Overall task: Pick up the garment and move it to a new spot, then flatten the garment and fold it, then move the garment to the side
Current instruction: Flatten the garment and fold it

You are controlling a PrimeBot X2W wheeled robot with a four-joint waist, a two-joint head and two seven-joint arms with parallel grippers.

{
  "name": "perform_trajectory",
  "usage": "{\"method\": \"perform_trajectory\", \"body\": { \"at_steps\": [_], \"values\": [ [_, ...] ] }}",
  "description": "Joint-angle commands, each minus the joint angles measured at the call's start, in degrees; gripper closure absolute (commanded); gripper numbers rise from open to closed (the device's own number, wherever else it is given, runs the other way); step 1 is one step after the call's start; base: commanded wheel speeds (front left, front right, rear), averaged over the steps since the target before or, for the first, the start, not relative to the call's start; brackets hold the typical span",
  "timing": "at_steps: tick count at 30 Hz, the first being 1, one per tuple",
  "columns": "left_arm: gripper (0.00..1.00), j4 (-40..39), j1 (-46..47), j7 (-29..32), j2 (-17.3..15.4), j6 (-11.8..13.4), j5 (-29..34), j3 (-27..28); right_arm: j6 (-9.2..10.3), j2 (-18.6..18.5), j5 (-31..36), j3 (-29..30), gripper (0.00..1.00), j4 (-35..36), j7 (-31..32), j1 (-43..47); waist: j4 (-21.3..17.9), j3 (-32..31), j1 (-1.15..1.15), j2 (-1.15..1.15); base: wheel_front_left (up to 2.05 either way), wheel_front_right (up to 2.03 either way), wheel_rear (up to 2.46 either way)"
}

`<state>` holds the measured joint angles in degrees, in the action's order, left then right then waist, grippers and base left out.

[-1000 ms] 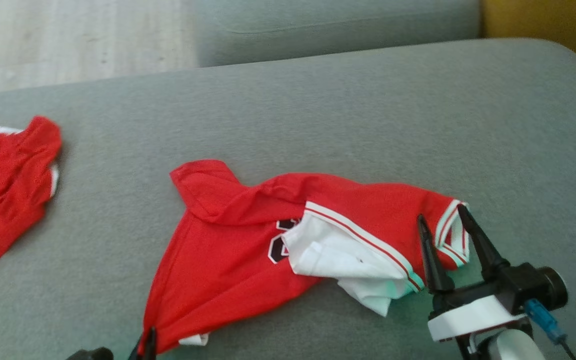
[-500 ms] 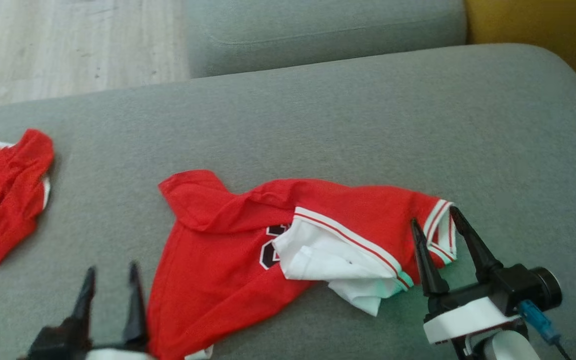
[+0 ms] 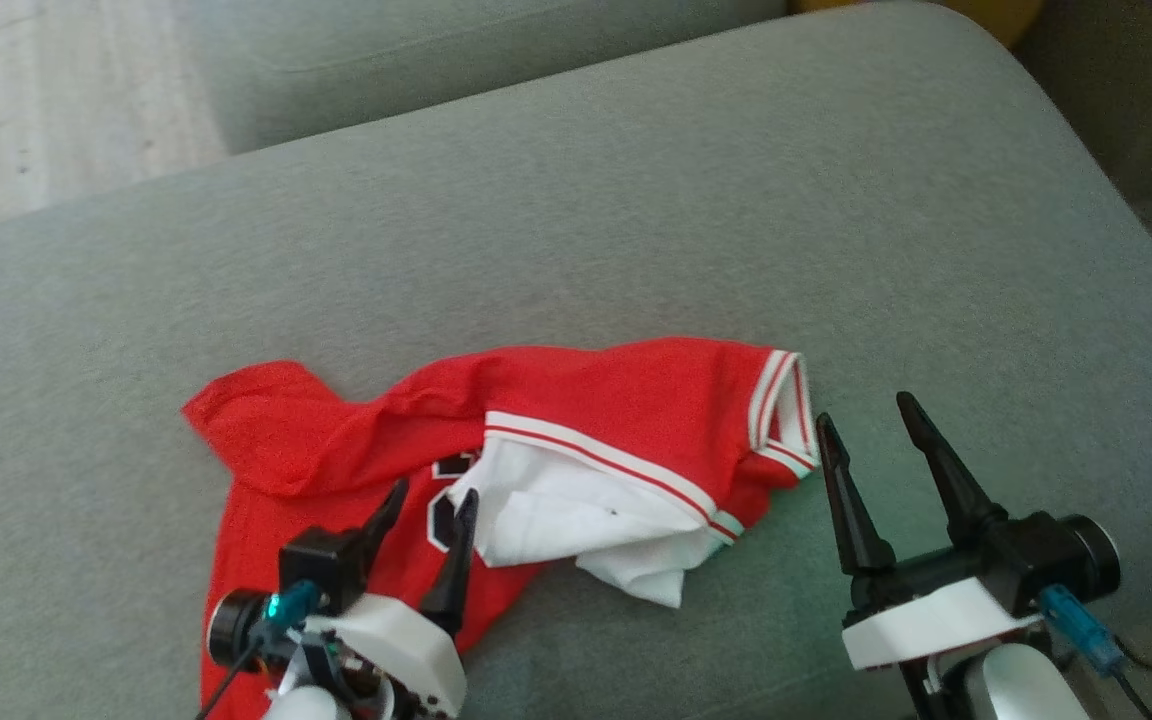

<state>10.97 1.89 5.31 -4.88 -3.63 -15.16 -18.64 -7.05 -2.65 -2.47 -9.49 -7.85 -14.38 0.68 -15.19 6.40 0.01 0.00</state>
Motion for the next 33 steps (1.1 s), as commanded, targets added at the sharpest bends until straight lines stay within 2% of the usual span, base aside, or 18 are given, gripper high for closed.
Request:
{"method": "perform_trajectory", "body": {
  "at_steps": [1, 9, 10, 12, 13, 20, 26, 29, 33],
  "values": [
    [0.0, -1.1, 2.4, -0.1, 0.0, -0.3, -0.1, 1.6, -0.44, -0.2, -0.3, -1.5, 0.0, 2.1, -0.6, -2.0, -1.7, 0.9, -0.01, 0.0, 0.0, 0.0, 0.0],
    [0.0, 3.2, 4.8, 2.8, 0.1, -1.4, -3.4, 1.5, -0.44, -0.2, -0.7, -1.4, 0.0, 2.2, -0.6, -1.7, -3.7, 1.4, -0.01, 0.0, 0.0, 0.0, 0.0],
    [0.12, 3.3, 4.9, 3.2, 0.0, -1.5, -3.7, 1.4, -0.44, -0.2, -0.8, -1.4, 0.0, 2.2, -0.6, -1.8, -3.8, 1.4, -0.01, 0.0, 0.0, 0.0, 0.0],
    [0.91, 3.3, 5.0, 3.9, -0.1, -2.0, -4.3, 0.7, -0.44, -0.2, -0.8, -1.4, 0.0, 2.2, -0.6, -1.9, -3.9, 1.5, -0.01, 0.0, 0.0, 0.0, 0.0],
    [1.0, 3.2, 5.0, 4.4, -0.2, -2.3, -4.6, 0.1, -0.44, -0.2, -0.8, -1.4, 0.0, 2.2, -0.6, -2.0, -3.9, 1.6, -0.01, 0.0, 0.0, 0.0, 0.0],
    [1.0, -2.1, 6.7, 7.0, 0.1, -3.5, -10.1, -2.8, -0.44, -0.2, -1.1, -1.8, 0.0, 2.3, -0.6, -2.8, -4.9, 2.4, -0.01, 0.0, 0.0, 0.0, 0.0],
    [1.0, -6.7, 14.4, 9.2, 1.0, -2.7, -19.5, 2.4, -0.44, -0.2, -2.1, -2.6, 0.0, 2.5, -0.6, -3.7, -7.4, 4.9, -0.01, 0.0, 0.0, 0.0, 0.0],
    [1.0, -4.5, 21.1, 9.1, 1.4, 0.0, -23.1, 6.5, -0.44, -0.2, -2.8, -3.5, 0.0, 2.5, -0.6, -4.3, -9.5, 6.8, -0.01, 0.0, 0.0, 0.0, 0.0],
    [1.0, 2.9, 31.8, 4.0, 1.3, 6.0, -23.9, 13.8, -0.44, -0.2, -3.9, -4.9, 0.0, 2.9, -0.6, -5.3, -12.9, 10.0, -0.01, 0.0, 0.0, 0.0, 0.0]
  ]
}}
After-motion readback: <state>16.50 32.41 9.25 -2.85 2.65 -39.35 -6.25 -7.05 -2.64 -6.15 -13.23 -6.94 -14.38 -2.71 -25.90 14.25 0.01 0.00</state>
